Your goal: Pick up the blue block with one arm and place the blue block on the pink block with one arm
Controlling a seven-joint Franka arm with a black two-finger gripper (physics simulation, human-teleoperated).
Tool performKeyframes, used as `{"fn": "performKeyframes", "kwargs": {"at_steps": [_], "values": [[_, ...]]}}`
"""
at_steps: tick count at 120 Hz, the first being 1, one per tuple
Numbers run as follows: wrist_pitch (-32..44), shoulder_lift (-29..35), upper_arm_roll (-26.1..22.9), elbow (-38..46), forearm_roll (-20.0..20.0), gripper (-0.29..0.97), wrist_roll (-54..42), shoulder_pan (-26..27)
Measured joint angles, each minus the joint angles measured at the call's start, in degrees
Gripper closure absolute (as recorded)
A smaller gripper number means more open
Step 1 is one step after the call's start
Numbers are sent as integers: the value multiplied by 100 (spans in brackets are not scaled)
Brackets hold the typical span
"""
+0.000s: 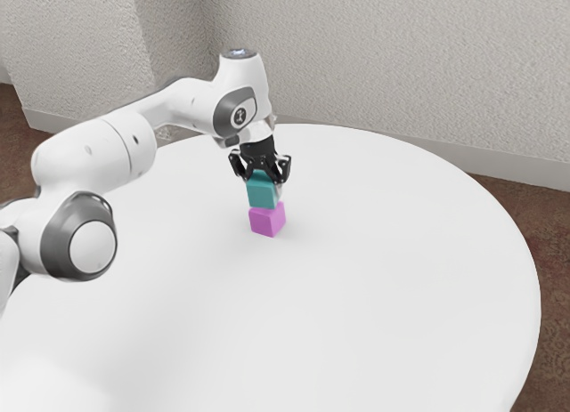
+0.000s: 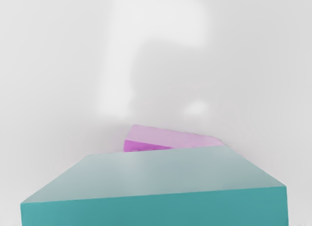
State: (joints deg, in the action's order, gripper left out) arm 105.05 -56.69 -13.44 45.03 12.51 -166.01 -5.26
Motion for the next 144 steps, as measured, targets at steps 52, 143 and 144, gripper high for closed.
{"fn": "performKeyframes", "kwargs": {"at_steps": [52,143,144], "values": [[31,-80,-17,-138,23,21,1,-4],[-266,3404,-24,2667,-361,1,5,6],[-280,3518,-25,2752,-376,1,7,6]]}}
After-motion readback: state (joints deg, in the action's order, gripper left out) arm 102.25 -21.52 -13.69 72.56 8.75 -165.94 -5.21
